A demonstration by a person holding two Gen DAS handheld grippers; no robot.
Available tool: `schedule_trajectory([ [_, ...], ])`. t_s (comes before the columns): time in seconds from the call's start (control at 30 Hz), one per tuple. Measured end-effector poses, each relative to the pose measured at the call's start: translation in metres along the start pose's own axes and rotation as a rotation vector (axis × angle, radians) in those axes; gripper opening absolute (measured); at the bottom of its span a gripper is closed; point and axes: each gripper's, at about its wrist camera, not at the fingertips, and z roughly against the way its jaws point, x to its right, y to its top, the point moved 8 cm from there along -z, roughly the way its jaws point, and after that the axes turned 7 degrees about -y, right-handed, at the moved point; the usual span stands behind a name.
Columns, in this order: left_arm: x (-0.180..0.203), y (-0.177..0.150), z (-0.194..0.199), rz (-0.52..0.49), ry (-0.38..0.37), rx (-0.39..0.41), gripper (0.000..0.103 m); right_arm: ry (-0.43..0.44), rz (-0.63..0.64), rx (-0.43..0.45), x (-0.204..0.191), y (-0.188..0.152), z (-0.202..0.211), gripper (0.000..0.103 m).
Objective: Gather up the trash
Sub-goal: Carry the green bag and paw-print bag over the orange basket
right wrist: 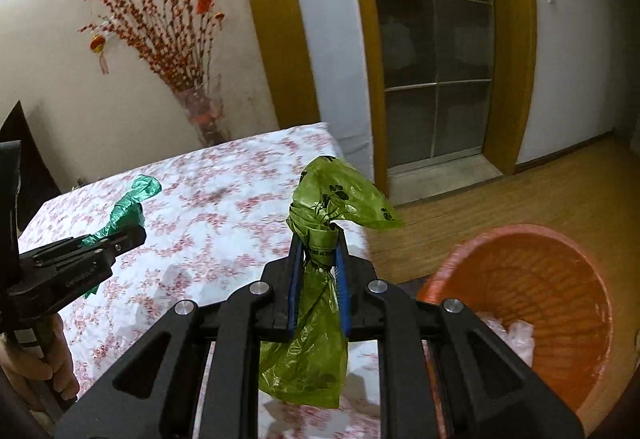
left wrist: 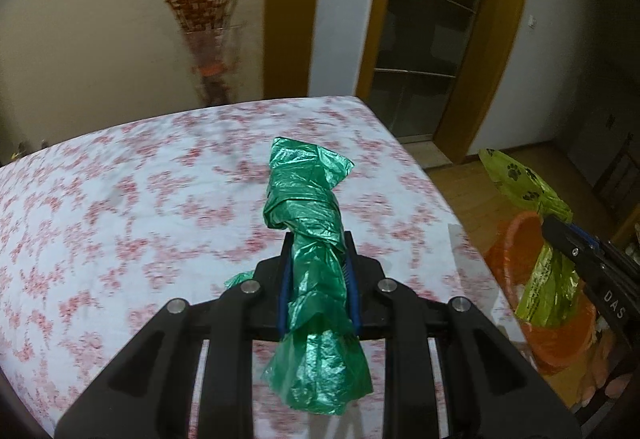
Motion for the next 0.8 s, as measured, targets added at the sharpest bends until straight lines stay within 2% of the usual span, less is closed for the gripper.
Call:
schedule_trajectory([
  [0.43, 0.086, -0.005, -0.021, -0.08, -0.116, -0.027, 0.023, -0.077, -0.078, 0.044, 0.069, -0.003, 0.025, 0.015],
  [0.8, 0.165, -0.016, -0.033, -0.144, -0.248, -0.051, 0.023, -0.146, -0.122, 0.07, 0.118, -0.01, 0.043, 0.015],
])
